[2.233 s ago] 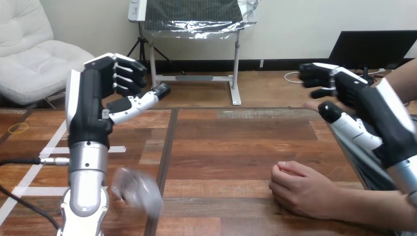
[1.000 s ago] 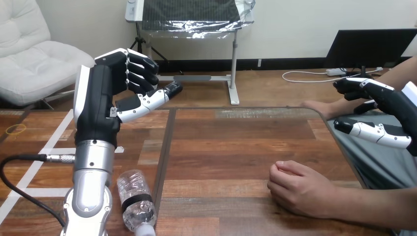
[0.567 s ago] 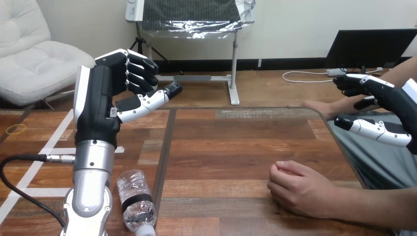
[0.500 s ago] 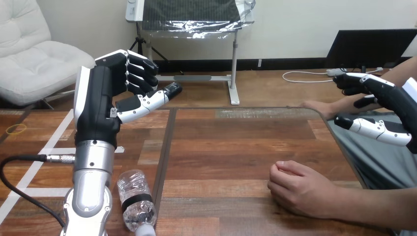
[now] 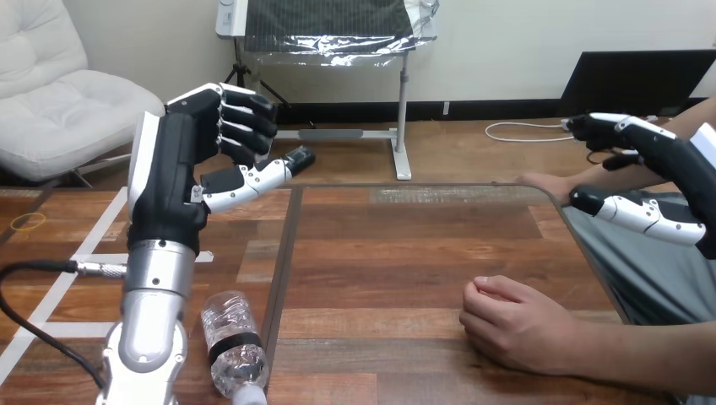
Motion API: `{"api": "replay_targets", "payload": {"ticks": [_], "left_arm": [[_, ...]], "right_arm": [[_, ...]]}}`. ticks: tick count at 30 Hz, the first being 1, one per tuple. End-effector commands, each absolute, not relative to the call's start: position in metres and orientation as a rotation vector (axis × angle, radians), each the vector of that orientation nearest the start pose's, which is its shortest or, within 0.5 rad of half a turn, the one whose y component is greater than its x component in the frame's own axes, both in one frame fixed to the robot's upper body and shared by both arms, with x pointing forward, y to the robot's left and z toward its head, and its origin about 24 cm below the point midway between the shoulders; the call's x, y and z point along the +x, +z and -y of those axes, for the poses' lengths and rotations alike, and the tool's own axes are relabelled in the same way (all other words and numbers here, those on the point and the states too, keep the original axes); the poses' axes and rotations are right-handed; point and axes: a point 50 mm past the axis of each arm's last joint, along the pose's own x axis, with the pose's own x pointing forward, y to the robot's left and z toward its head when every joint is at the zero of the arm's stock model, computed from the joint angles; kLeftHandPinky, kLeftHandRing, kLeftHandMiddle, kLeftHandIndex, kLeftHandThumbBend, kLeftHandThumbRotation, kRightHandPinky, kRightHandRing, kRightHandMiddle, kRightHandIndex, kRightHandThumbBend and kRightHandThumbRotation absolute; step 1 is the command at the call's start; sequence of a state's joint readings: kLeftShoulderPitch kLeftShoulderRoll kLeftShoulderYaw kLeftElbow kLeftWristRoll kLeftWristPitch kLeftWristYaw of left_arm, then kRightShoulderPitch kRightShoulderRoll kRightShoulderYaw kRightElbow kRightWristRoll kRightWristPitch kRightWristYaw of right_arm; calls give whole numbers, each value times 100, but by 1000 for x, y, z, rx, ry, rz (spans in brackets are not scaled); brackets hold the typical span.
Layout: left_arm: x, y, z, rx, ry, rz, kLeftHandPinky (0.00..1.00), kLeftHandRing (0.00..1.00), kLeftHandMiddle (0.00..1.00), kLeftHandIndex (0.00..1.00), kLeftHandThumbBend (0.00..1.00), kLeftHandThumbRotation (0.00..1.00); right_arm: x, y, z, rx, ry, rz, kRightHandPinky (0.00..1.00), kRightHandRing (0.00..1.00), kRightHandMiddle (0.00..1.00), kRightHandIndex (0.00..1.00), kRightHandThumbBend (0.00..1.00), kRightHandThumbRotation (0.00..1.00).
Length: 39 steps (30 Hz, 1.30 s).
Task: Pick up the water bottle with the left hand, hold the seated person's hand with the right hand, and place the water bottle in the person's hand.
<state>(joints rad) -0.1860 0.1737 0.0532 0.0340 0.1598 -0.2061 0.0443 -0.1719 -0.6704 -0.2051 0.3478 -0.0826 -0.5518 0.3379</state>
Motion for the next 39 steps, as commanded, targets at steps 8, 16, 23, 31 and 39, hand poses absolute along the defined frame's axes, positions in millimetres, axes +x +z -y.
{"api": "replay_targets", "payload": {"ticks": [8,16,23,31,39], "left_arm": [[286,128,-193,502,-31,455,67,76,78,75,87,5],[289,136,-204,639,-80,463,79,83,83,82,94,20],[290,148,-216,761,-147,445,79,85,85,84,98,24],[293,162,-225,875,-221,450,72,84,86,85,100,22],[295,176,-231,980,-315,455,66,83,86,84,100,21]], "right_arm": [[264,145,276,-780,217,445,75,82,83,83,77,76],[260,147,270,-753,232,463,75,81,83,83,81,77],[255,147,264,-727,242,473,76,81,82,83,84,78],[251,149,256,-720,264,496,77,82,82,82,86,79],[247,148,248,-694,298,525,78,82,82,82,84,80]]}}
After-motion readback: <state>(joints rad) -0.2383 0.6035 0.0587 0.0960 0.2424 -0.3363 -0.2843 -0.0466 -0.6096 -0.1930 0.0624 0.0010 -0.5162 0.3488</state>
